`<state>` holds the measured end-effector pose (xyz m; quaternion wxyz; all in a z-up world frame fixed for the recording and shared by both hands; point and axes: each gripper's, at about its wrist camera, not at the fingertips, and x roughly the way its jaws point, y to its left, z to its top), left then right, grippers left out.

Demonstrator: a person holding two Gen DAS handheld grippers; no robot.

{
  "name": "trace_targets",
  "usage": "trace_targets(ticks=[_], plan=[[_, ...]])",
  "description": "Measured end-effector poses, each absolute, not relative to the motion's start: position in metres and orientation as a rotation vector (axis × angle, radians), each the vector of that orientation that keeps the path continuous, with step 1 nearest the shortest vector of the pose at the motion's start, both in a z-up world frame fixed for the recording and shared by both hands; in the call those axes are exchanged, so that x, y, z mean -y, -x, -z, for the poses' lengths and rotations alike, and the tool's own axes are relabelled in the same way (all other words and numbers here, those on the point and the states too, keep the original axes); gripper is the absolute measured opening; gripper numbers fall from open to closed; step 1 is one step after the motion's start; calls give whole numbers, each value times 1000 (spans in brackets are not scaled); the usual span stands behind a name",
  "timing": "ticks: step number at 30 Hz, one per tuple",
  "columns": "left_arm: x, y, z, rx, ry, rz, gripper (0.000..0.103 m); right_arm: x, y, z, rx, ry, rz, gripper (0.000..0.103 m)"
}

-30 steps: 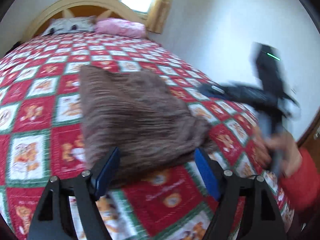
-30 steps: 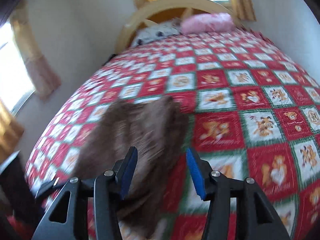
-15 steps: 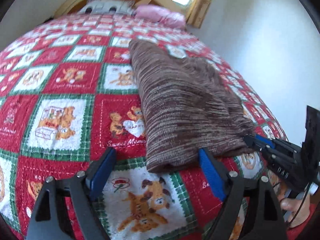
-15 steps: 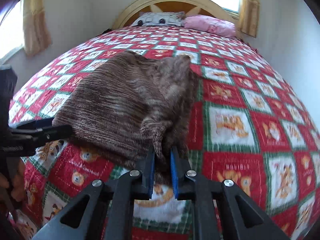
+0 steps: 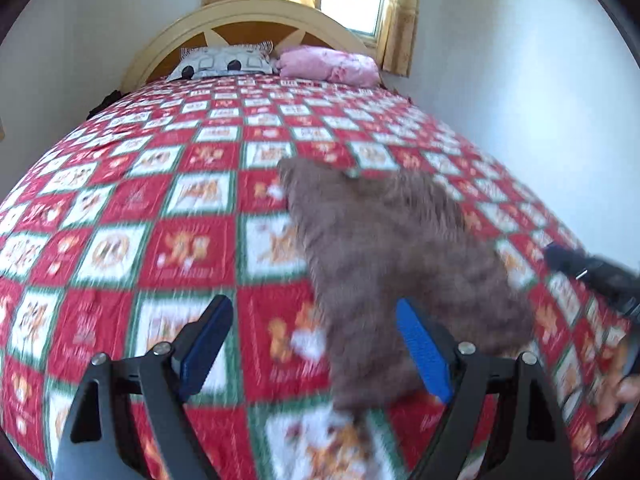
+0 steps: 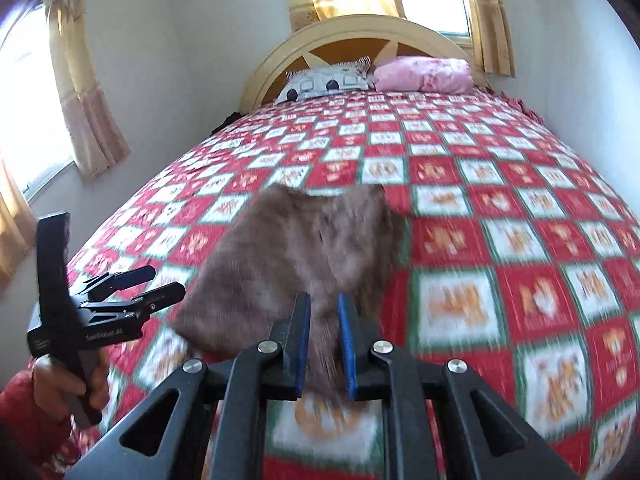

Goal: Fold small clothes

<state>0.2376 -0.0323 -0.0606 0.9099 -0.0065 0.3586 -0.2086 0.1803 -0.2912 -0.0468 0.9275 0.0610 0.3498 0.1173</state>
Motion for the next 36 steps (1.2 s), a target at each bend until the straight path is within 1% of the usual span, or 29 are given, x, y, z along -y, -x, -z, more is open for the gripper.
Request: trace_targets(ticks=[3, 6, 9, 10, 12, 13, 15, 16, 19, 21, 24, 25, 28, 31, 33, 36], plan=[[47, -264, 50, -718, 22, 440, 87, 276, -216, 67, -770, -137, -266, 14], [67, -284, 54, -703, 1, 434, 87, 276, -234, 97, -846, -126, -217, 14], [72, -297, 81, -783, -11, 390, 87, 295, -227, 111, -834, -225, -264, 12], [69, -303, 99, -837, 2, 374, 87, 301, -225, 114, -846, -248, -280, 9], [61, -307, 123, -904, 58, 376, 89, 307, -225, 116, -873, -292, -308, 8], [54, -305, 125, -886, 106, 395, 89, 310, -227, 114, -884, -317, -323, 8], [50, -306, 122, -889, 120, 397, 93, 312, -235, 102, -862, -333, -343, 8], [51, -307, 124, -894, 116, 404, 94, 312, -244, 91, -831, -319, -344, 11], [55, -303, 123, -887, 83, 394, 95, 302, -282, 75, -833, -243, -364, 11], [55, -303, 123, -886, 88, 397, 95, 293, -311, 79, -865, -167, -357, 11], [50, -303, 123, -888, 117, 416, 96, 281, -350, 101, -918, 20, -246, 11], [47, -302, 123, -885, 128, 422, 96, 285, -359, 110, -931, 26, -221, 11], [48, -302, 123, -884, 136, 415, 96, 314, -371, 119, -911, -165, -191, 9], [49, -301, 123, -884, 129, 401, 97, 327, -370, 124, -885, -150, -141, 9], [49, -302, 124, -883, 127, 402, 97, 335, -371, 126, -878, -203, -163, 9], [51, -303, 125, -886, 121, 414, 99, 333, -366, 120, -885, -185, -151, 9]])
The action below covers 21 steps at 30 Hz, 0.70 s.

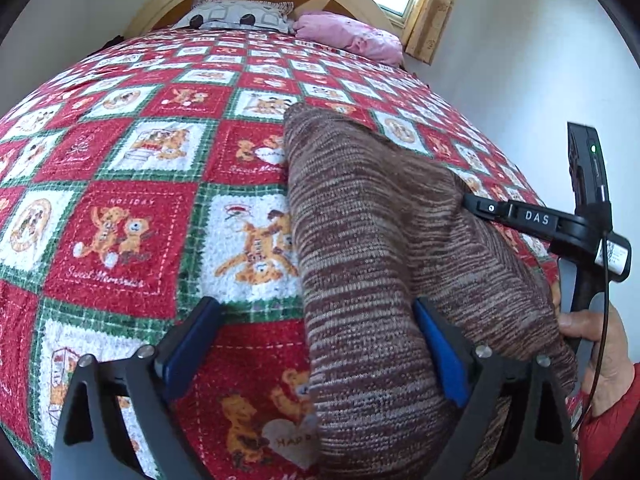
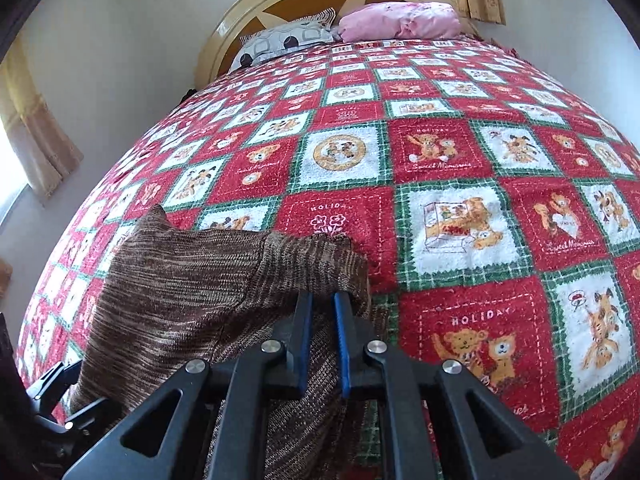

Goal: Fold small clothes

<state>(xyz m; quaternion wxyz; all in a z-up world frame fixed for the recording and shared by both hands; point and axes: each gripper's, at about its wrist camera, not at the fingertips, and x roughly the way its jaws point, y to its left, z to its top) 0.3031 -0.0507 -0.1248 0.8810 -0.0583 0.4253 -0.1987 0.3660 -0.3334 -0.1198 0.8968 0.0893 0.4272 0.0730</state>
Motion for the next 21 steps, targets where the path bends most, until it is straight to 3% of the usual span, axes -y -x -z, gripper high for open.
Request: trace_targets(ticks=[4, 8, 13, 21], plan=[[46, -302, 124, -880, 155, 443, 101, 317, -320, 82, -762, -100, -146, 12], [42, -302, 124, -877, 190, 469, 103, 292, -279, 69, -774, -73, -275, 13], [48, -301, 123, -881, 152, 456, 103, 286, -255, 103, -889, -38, -224, 13], [50, -299, 123, -884, 130, 453, 103, 297, -243, 114, -823, -90, -229, 14]])
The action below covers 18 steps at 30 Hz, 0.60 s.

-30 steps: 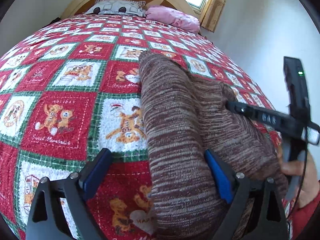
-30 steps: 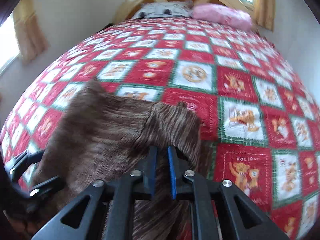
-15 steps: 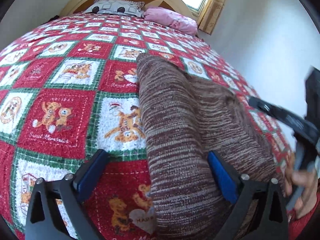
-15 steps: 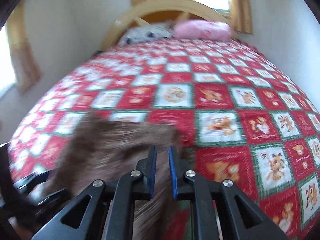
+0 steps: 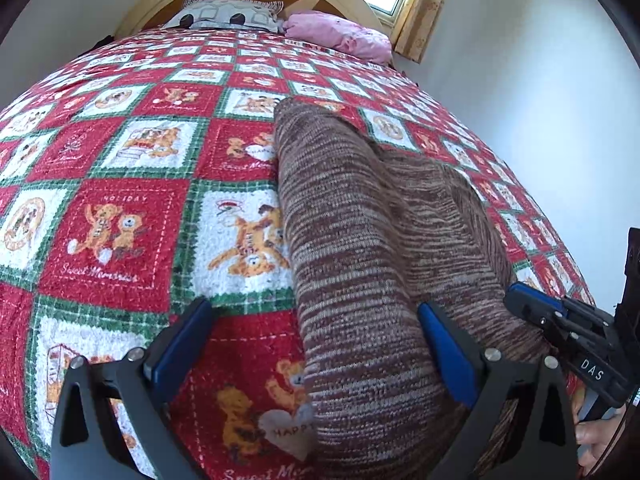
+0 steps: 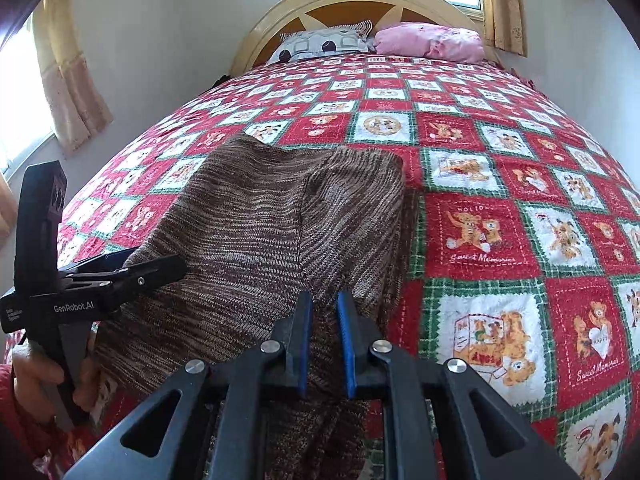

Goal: Fold small clothes

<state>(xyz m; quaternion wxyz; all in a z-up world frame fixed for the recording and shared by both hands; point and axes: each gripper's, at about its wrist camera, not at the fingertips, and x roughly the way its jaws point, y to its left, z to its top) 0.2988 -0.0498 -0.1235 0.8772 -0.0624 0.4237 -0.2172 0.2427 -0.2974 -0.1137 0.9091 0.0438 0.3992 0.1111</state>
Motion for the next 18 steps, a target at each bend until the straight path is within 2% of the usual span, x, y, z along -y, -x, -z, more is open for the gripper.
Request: trace_targets(ticks=[3, 5, 6, 7, 8, 18], plan=[[49, -298, 123, -884, 138, 456, 103, 309, -236, 108, -812, -181, -254, 18], [47, -298, 123, -882, 148, 461, 103, 320, -228, 101, -797, -266, -257, 30], [46, -298, 123, -882, 151, 463, 103, 323, -224, 99, -793, -287, -240, 48], [47, -298, 123, -883, 152, 462, 103, 328, -219, 96, -785, -306, -203, 72], [46, -296, 123, -884, 148, 460, 103, 333, -215, 94, -768, -325, -187, 79], [49, -302, 111, -923, 141, 418, 103, 360, -237, 97, -775, -484, -196, 79]])
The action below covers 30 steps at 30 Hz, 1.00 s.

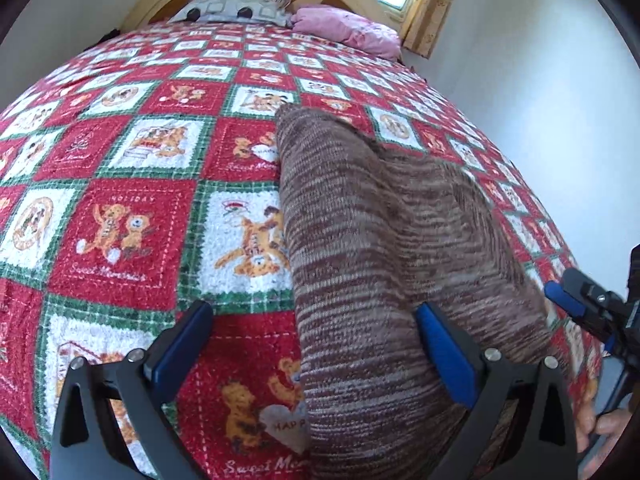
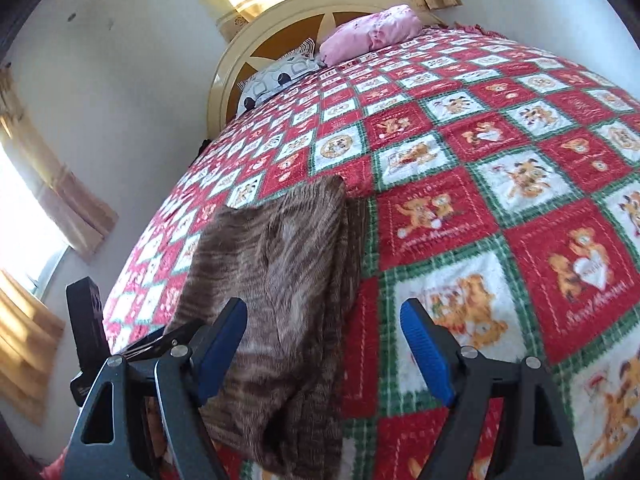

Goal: Fold small clothes

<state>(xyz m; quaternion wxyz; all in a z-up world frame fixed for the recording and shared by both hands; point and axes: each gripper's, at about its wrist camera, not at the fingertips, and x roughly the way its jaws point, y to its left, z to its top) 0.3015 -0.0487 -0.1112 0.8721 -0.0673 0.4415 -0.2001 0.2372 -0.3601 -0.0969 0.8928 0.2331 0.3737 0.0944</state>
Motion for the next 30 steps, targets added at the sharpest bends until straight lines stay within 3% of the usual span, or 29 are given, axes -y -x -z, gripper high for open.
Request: trace_targets(ticks=[7, 12, 19, 30], plan=[[56, -324, 87, -899, 230, 523, 103, 355, -272, 114, -821, -493, -156, 79], [76, -351, 116, -1023, 183, 468, 103, 348, -278, 125, -834, -462, -152, 80], [96, -335, 120, -944, 42, 399, 103, 333, -280, 133, -848, -359, -151, 88], [91, -334, 121, -928, 53, 403, 103, 308, -292, 130, -876, -267, -191, 88]])
